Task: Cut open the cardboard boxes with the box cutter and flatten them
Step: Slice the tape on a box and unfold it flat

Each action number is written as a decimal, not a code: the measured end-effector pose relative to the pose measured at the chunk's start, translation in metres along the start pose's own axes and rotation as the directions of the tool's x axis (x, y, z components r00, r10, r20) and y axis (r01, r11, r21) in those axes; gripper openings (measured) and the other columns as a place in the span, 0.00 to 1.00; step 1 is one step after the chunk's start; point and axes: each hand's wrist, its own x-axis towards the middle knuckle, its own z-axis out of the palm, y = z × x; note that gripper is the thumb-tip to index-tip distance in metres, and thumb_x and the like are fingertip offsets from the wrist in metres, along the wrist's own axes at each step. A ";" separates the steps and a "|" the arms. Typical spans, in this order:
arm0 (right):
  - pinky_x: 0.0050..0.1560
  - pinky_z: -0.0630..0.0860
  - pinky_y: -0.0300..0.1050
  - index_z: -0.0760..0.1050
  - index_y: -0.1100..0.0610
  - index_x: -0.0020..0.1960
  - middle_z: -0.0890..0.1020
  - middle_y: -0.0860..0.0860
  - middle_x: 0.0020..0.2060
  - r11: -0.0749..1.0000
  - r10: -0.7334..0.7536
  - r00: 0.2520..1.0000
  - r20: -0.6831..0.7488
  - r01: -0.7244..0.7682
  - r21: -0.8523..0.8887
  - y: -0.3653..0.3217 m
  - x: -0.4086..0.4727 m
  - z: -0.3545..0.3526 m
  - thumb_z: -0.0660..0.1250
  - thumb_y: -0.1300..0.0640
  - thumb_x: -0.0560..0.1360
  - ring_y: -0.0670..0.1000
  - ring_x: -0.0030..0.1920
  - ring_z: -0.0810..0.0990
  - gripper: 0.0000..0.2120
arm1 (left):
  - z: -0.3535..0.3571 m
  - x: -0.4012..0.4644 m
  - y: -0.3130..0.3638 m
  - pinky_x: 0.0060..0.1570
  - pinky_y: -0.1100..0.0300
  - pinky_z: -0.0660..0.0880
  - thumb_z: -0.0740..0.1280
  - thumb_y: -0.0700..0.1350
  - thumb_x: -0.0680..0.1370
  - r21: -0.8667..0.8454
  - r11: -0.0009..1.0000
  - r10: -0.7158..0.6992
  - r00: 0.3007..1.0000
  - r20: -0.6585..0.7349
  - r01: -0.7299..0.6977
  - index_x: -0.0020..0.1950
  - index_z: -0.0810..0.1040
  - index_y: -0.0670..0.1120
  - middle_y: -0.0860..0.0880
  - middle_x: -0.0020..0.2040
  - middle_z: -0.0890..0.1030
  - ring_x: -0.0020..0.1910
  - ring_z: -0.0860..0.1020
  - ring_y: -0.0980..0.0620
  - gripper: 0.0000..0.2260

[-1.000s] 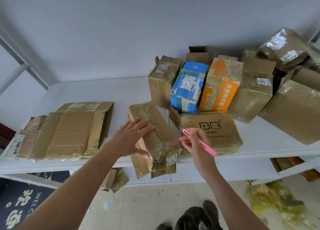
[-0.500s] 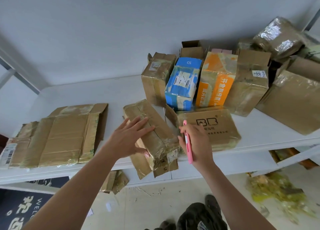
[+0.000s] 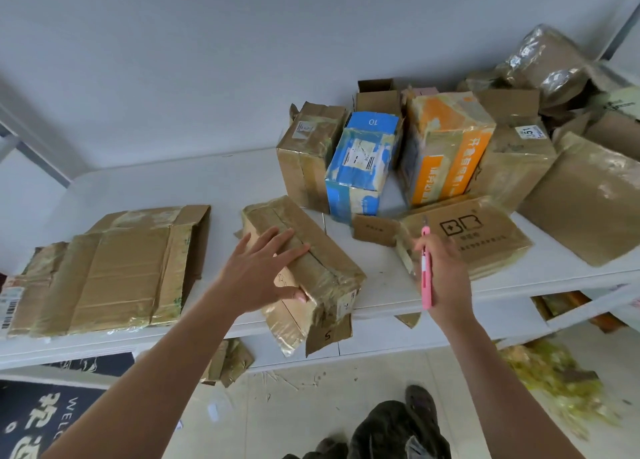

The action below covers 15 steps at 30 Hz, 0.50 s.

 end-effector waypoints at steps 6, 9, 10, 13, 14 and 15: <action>0.37 0.78 0.37 0.76 0.63 0.53 0.82 0.60 0.50 0.969 -0.181 0.981 0.064 0.167 0.182 -0.039 -0.032 0.007 0.69 0.59 0.75 0.51 0.42 0.81 0.10 | 0.005 -0.004 -0.004 0.76 0.43 0.45 0.45 0.79 0.63 -0.044 0.999 -0.007 1.000 -0.024 0.006 0.78 0.46 0.64 0.55 0.81 0.48 0.79 0.44 0.50 0.45; 0.53 0.80 0.44 0.70 0.59 0.55 0.80 0.59 0.59 0.889 -0.178 0.944 0.277 0.034 0.456 -0.067 -0.051 0.020 0.73 0.42 0.69 0.51 0.57 0.81 0.26 | 0.005 -0.004 0.001 0.77 0.44 0.45 0.44 0.80 0.64 -0.072 0.997 -0.022 0.999 -0.024 0.020 0.79 0.47 0.63 0.55 0.81 0.48 0.79 0.43 0.50 0.45; 0.56 0.78 0.45 0.69 0.58 0.56 0.79 0.59 0.61 0.874 -0.160 0.941 0.299 -0.006 0.486 -0.072 -0.054 0.023 0.73 0.38 0.66 0.51 0.59 0.80 0.30 | 0.005 -0.005 0.003 0.77 0.44 0.46 0.43 0.81 0.64 -0.082 0.996 -0.035 0.999 -0.028 0.032 0.79 0.48 0.62 0.55 0.81 0.48 0.79 0.44 0.50 0.46; 0.61 0.74 0.44 0.67 0.61 0.59 0.74 0.60 0.61 0.853 -0.102 0.951 0.293 -0.068 0.517 -0.083 -0.052 0.035 0.80 0.43 0.62 0.54 0.61 0.75 0.37 | 0.003 -0.007 0.012 0.77 0.46 0.48 0.40 0.81 0.62 -0.113 0.991 -0.083 0.995 -0.054 0.076 0.79 0.53 0.61 0.54 0.80 0.51 0.79 0.45 0.50 0.49; 0.63 0.72 0.41 0.66 0.63 0.60 0.73 0.59 0.61 0.852 -0.086 0.952 0.294 -0.083 0.517 -0.086 -0.051 0.039 0.82 0.46 0.61 0.52 0.62 0.73 0.39 | 0.002 -0.007 0.016 0.77 0.46 0.48 0.39 0.81 0.62 -0.122 0.989 -0.096 0.994 -0.055 0.088 0.79 0.54 0.60 0.53 0.80 0.52 0.79 0.46 0.49 0.49; 0.62 0.71 0.39 0.66 0.64 0.60 0.72 0.57 0.61 0.854 -0.074 0.956 0.285 -0.087 0.514 -0.087 -0.049 0.041 0.83 0.49 0.61 0.48 0.61 0.72 0.39 | 0.001 -0.008 0.019 0.77 0.46 0.48 0.38 0.81 0.62 -0.125 0.987 -0.104 0.993 -0.049 0.097 0.79 0.54 0.60 0.53 0.80 0.52 0.79 0.46 0.49 0.49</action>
